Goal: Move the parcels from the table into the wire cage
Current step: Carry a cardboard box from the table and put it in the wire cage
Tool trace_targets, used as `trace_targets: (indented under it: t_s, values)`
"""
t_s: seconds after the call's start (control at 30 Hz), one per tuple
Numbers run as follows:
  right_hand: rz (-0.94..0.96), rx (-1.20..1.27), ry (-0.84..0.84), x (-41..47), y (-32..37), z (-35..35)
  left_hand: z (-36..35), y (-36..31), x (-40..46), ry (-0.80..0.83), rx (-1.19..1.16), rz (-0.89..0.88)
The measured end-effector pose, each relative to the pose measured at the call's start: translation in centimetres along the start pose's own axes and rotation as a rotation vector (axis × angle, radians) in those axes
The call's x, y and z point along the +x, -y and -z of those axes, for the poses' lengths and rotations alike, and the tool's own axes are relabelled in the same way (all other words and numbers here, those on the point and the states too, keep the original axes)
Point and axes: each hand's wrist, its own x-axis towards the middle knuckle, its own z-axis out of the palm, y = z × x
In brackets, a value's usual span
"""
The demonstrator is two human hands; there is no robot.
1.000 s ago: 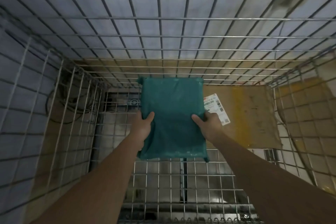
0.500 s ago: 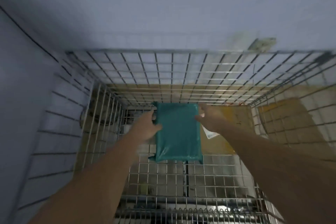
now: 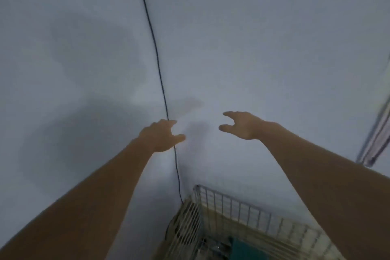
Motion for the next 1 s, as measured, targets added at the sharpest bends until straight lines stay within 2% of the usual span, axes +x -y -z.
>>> trace_targets:
  t_s: [0.13, 0.3, 0.47, 0.67, 0.83, 1.0]
  values:
    - [0.193, -0.056, -0.093, -3.1, 9.9, 8.1, 11.4, 3.1, -9.6, -0.196, 0.054, 0.126]
    - [0.465, -0.085, -0.099, -7.3, 24.5, 9.6, 18.3, 8.5, -24.9, -0.304, 0.101, 0.366]
    - [0.817, -0.062, -0.019, -15.5, 43.1, 5.2, 22.4, 14.3, -43.9, -0.366, 0.157, 0.674]
    - [1.239, -0.007, 0.114, -34.2, 63.7, -2.6, 23.1, 18.6, -73.2, -0.425, 0.227, 1.165]
    - [1.546, 0.024, 0.270, -53.1, 75.1, -10.0, 20.8, 16.5, -96.1, -0.430, 0.236, 1.555]
    - [1.789, 0.015, 0.386, -68.9, 81.7, -15.6, 17.8, 12.5, -111.6, -0.401, 0.235, 1.821]
